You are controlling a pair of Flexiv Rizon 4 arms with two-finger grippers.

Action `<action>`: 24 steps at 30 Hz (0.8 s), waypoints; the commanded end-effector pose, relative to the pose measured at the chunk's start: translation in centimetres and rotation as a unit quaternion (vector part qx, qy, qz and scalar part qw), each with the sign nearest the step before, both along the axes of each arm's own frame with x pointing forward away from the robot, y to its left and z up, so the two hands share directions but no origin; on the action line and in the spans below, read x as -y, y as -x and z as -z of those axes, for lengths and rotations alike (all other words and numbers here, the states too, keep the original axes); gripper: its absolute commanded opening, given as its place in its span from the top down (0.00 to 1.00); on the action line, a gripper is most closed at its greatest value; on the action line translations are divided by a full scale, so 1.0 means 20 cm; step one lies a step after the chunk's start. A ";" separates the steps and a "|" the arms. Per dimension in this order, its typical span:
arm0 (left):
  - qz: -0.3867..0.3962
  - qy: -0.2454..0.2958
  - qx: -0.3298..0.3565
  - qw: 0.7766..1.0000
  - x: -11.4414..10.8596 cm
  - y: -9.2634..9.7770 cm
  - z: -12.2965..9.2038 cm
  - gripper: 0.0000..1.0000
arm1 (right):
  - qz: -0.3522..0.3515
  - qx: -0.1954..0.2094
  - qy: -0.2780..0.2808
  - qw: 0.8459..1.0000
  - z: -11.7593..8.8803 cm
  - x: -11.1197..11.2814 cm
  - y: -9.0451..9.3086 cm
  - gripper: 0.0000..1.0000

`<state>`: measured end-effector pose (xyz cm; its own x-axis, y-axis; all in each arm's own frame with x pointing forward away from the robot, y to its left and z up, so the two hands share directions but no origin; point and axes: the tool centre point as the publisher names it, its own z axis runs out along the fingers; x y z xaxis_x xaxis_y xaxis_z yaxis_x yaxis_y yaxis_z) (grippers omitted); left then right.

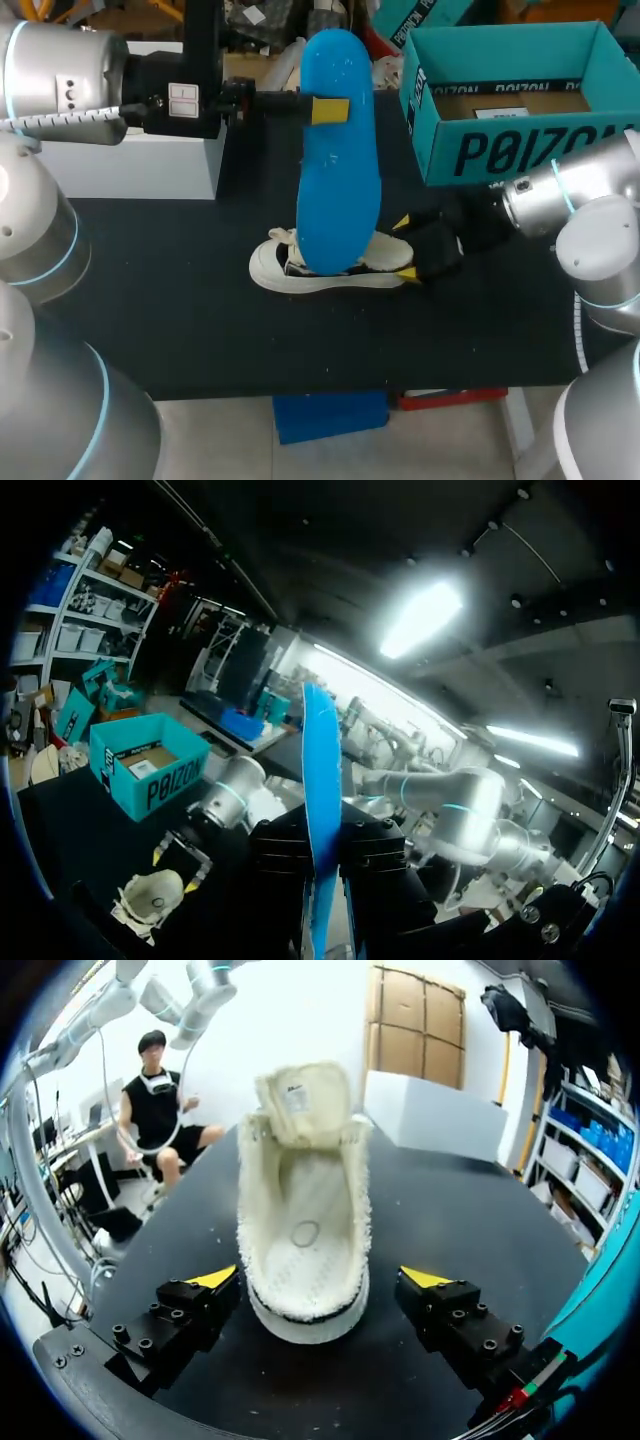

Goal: Take the shoe out of the shoebox, open the shoe tongue, remove and reinsert the insole, then place the shoe into the shoebox

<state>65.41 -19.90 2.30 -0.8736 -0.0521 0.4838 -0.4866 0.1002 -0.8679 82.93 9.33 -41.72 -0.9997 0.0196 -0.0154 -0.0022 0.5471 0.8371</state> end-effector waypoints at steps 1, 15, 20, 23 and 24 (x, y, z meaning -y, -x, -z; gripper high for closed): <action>-0.001 -0.002 -0.001 1.000 0.01 0.00 0.00 1.00 | -0.001 -0.002 -0.036 0.999 0.02 0.01 -0.01 0.00; -0.001 -0.002 -0.001 1.000 0.01 0.00 0.00 1.00 | 0.012 -0.024 0.087 0.996 -0.01 0.06 0.00 0.00; -0.001 -0.002 -0.001 1.000 0.01 0.00 0.00 1.00 | 0.020 -0.006 0.194 0.981 -0.10 0.07 -0.02 0.00; -0.001 -0.002 -0.001 1.000 0.01 0.00 0.00 1.00 | 0.028 0.006 0.254 0.967 -0.15 0.06 -0.03 0.00; -0.001 -0.002 -0.001 1.000 0.01 0.00 0.00 1.00 | 0.029 0.009 0.280 0.959 -0.17 0.06 -0.03 0.00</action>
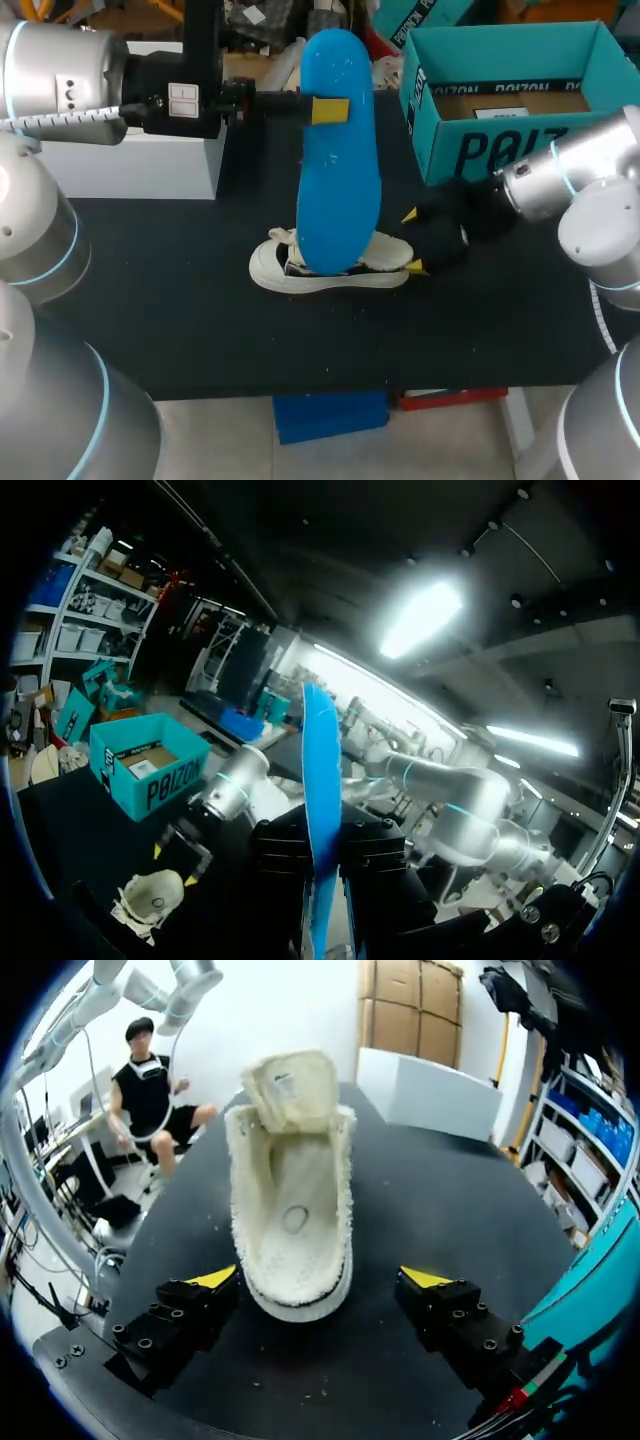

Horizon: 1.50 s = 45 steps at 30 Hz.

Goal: Take the shoe out of the shoebox, open the shoe tongue, remove and reinsert the insole, then place the shoe into the shoebox

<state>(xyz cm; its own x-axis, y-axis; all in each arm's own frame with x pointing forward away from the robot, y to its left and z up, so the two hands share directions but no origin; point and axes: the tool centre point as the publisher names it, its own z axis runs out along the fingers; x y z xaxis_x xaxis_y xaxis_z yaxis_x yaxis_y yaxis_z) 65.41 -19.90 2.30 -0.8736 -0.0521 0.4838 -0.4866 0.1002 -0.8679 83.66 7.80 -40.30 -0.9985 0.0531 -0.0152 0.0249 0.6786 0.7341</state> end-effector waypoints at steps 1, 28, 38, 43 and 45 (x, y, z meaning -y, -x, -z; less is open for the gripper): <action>-0.001 -0.002 -0.001 1.000 0.01 0.00 0.00 1.00 | 0.009 0.011 0.225 0.974 -0.11 -0.03 0.00 0.00; -0.001 -0.002 -0.001 1.000 0.01 0.00 0.00 1.00 | -0.030 0.025 0.445 0.895 -0.13 -0.49 -0.06 0.00; -0.001 -0.002 -0.001 1.000 0.01 0.00 0.00 1.00 | -0.031 0.007 0.438 0.899 -0.08 -0.55 -0.08 0.06; -0.001 -0.002 -0.001 1.000 0.01 0.00 0.00 1.00 | -0.029 -0.008 0.429 0.903 -0.05 -0.58 -0.08 0.31; -0.001 -0.002 -0.001 1.000 0.01 0.00 0.00 1.00 | -0.027 -0.014 0.425 0.905 -0.03 -0.58 -0.08 0.35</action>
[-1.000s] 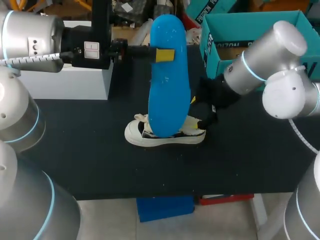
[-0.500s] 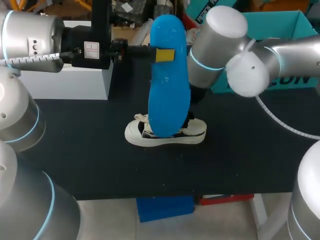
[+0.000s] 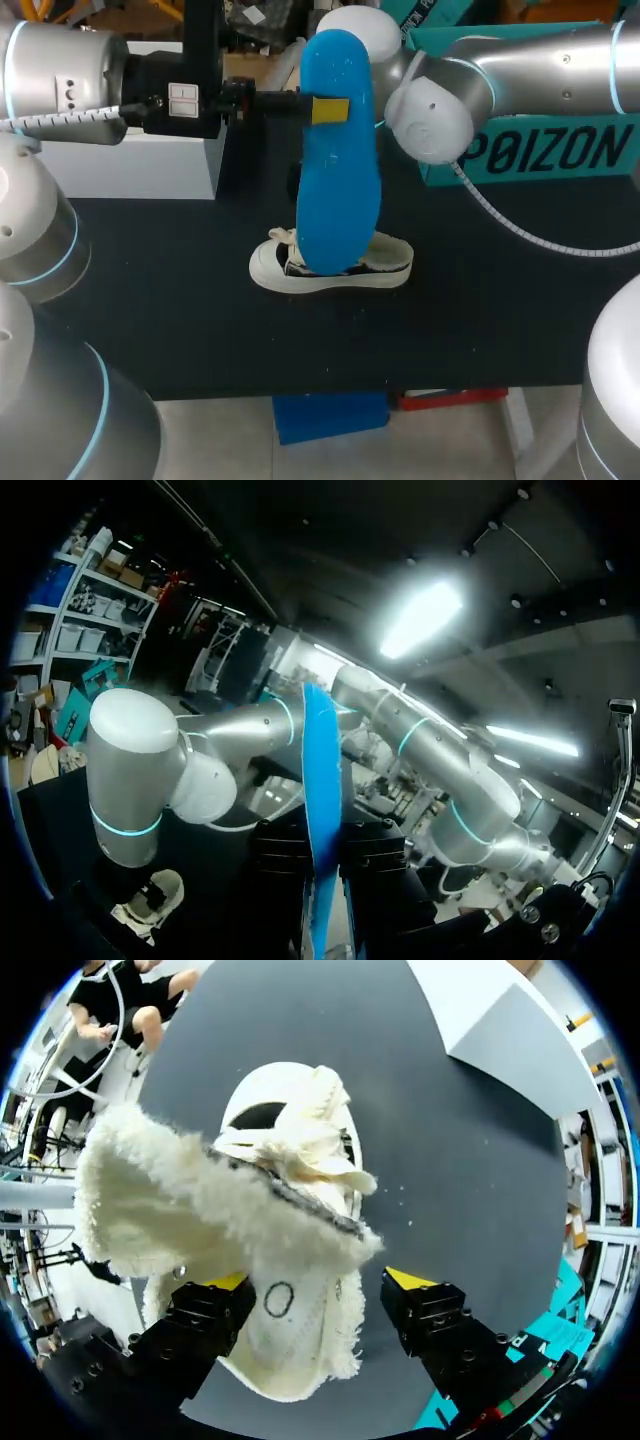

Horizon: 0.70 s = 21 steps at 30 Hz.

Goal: Take the shoe out of the shoebox, open the shoe tongue, remove and reinsert the insole, then place the shoe into the shoebox

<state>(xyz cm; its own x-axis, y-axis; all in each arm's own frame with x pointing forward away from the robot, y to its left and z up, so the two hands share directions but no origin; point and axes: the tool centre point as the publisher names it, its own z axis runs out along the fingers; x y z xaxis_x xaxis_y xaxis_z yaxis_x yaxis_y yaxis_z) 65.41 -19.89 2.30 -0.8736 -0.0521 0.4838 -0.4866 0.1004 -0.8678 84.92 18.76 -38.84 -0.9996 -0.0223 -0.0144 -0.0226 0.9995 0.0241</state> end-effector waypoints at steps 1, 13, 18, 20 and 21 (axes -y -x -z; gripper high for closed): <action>-0.001 -0.002 -0.001 1.000 0.01 0.00 0.00 1.00 | 0.006 -0.009 0.036 0.999 0.05 -0.04 -0.01 0.36; -0.001 -0.002 -0.001 1.000 0.01 0.00 0.00 1.00 | 0.015 -0.034 0.012 0.999 0.10 -0.05 0.01 1.00; -0.001 -0.002 -0.001 1.000 0.01 0.00 0.00 1.00 | 0.015 -0.034 0.012 0.999 0.10 -0.05 0.01 1.00; -0.001 -0.002 -0.001 1.000 0.01 0.00 0.00 1.00 | 0.015 -0.034 0.012 0.999 0.10 -0.05 0.01 1.00; -0.001 -0.002 -0.001 1.000 0.01 0.00 0.00 1.00 | 0.015 -0.034 0.012 0.999 0.10 -0.05 0.01 1.00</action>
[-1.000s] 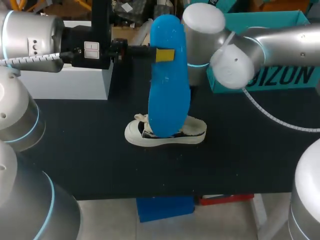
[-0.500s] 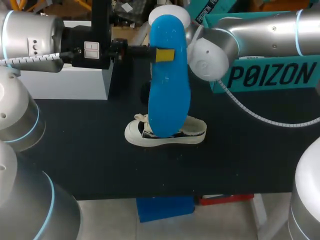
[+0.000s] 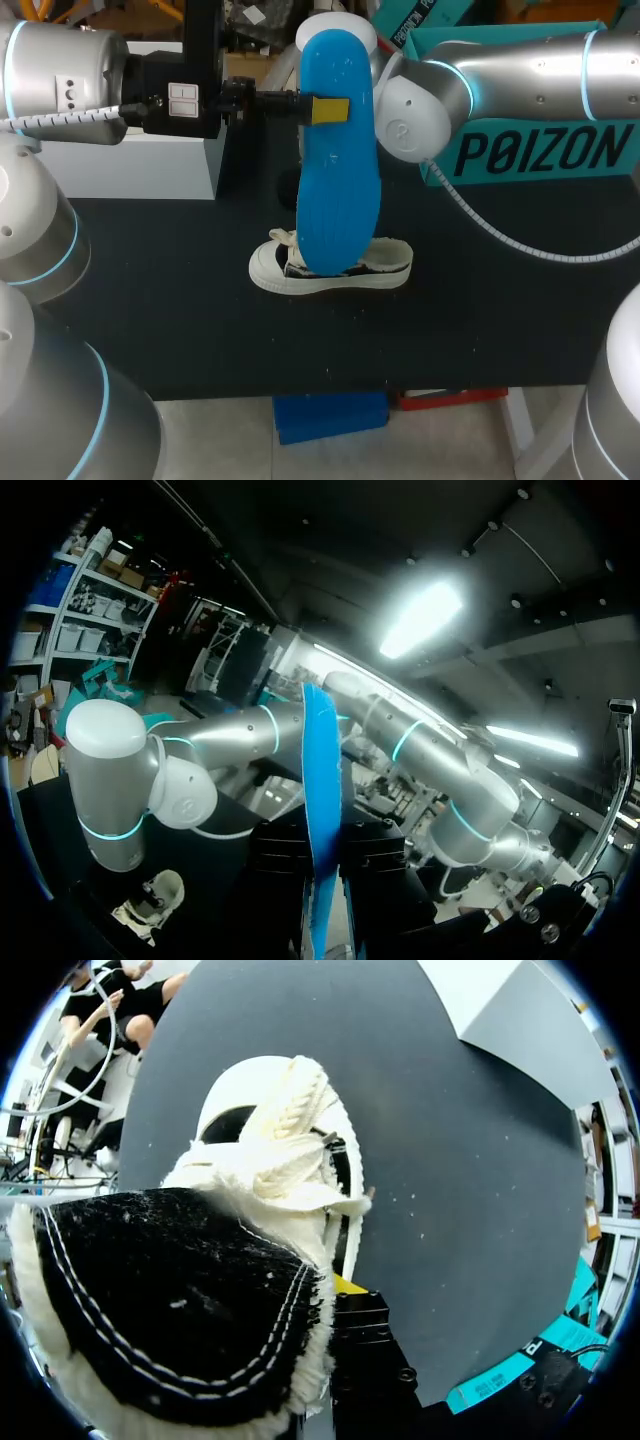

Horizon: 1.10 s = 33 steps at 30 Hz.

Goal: Take the shoe out of the shoebox, open the shoe tongue, remove and reinsert the insole, then place the shoe into the shoebox

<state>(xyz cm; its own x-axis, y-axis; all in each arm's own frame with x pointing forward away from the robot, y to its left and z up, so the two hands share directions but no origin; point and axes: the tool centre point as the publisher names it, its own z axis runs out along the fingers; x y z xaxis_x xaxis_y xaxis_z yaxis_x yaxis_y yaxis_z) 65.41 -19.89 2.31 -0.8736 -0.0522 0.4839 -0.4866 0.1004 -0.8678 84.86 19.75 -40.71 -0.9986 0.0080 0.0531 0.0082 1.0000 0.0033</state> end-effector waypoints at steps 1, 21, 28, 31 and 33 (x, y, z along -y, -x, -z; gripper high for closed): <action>-0.001 -0.002 -0.001 1.000 0.01 0.00 0.00 1.00 | 0.000 0.000 0.001 1.000 0.01 0.00 0.01 1.00; -0.001 -0.002 -0.001 1.000 0.01 0.00 0.00 1.00 | 0.336 -0.008 0.072 0.939 -0.39 0.25 0.07 1.00; -0.001 -0.002 -0.001 1.000 0.01 0.00 0.00 1.00 | 0.530 -0.019 0.032 0.847 -0.39 0.29 0.03 1.00; -0.001 -0.002 -0.001 1.000 0.01 0.00 0.00 1.00 | 0.592 -0.025 0.017 0.806 -0.36 0.28 0.01 1.00; -0.001 -0.002 -0.001 1.000 0.01 0.00 0.00 1.00 | 0.632 -0.028 0.003 0.774 -0.35 0.27 -0.01 1.00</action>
